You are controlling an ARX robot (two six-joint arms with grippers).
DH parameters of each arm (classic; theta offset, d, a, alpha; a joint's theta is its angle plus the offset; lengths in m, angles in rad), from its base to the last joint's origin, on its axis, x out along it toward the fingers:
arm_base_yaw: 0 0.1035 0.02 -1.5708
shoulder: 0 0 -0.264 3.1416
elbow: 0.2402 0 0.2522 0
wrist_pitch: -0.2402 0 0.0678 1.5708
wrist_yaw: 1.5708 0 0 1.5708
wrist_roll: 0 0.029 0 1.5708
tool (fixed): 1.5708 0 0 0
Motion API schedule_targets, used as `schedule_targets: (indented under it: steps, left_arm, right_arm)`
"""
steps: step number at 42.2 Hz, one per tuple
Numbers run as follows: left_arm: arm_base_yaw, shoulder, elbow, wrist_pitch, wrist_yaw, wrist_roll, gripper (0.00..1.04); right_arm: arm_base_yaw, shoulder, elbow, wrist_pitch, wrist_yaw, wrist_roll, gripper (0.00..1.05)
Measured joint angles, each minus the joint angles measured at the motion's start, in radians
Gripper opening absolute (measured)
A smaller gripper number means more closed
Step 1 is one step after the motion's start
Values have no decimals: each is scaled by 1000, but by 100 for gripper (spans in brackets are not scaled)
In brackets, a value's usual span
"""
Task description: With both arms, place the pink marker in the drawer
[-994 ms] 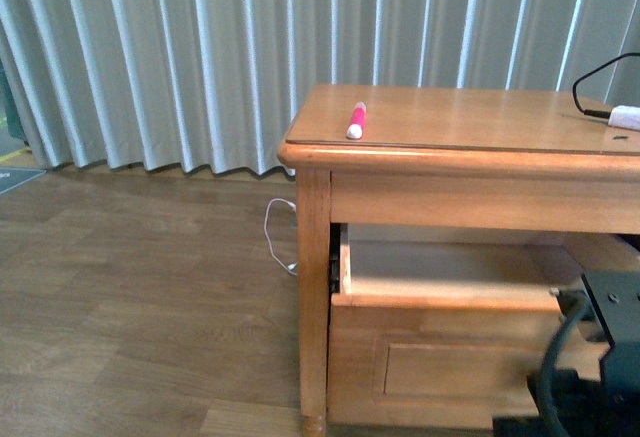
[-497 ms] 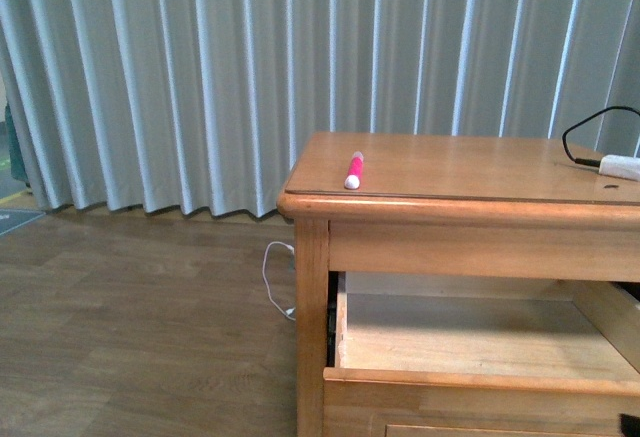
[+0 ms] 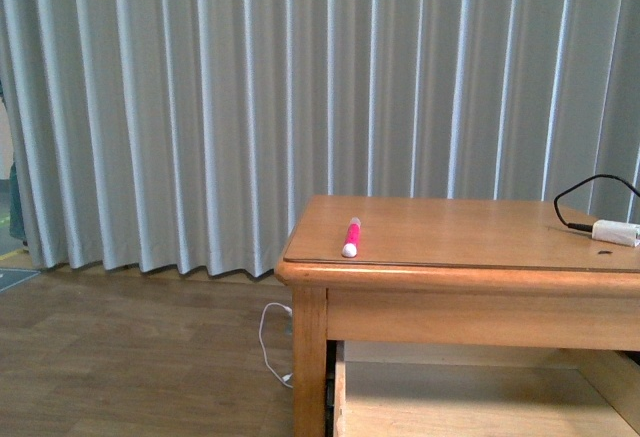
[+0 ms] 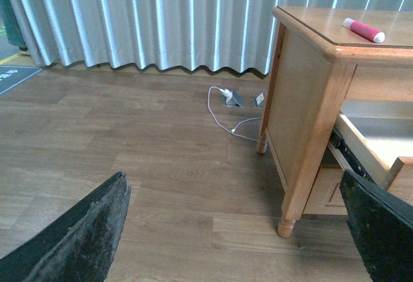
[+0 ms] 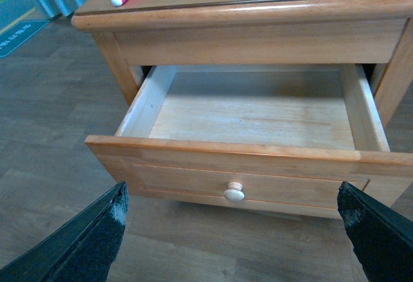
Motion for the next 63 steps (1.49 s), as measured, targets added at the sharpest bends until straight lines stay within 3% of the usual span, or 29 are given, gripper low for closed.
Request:
schedule_targets:
  steps: [20,21,24,26,29,36,42,63]
  left_arm:
    - [-2,1,0,-1,-9,-2,98]
    - [-19,13,2,-7,-58,-12,98]
    - [-154,192,40,56,-389,-46,98]
    - [-205,322,76,133,-469,-51,98]
    - [-240,473,137,235,-495,-42,98]
    - [-298,893,366,475,-433,26,98]
    - [-354,1281,625,563,-367,92,98]
    - [-408,1899,1289,489,-274,157,98]
  right_arm:
    - [6,0,0,0,4,4,96]
    - [6,0,0,0,4,4,96]
    - [6,0,0,0,4,4,96]
    - [6,0,0,0,4,4,96]
    - [6,0,0,0,4,4,96]
    - [6,0,0,0,5,4,96]
    - [6,0,0,0,5,4,96]
    - [6,0,0,0,5,4,96]
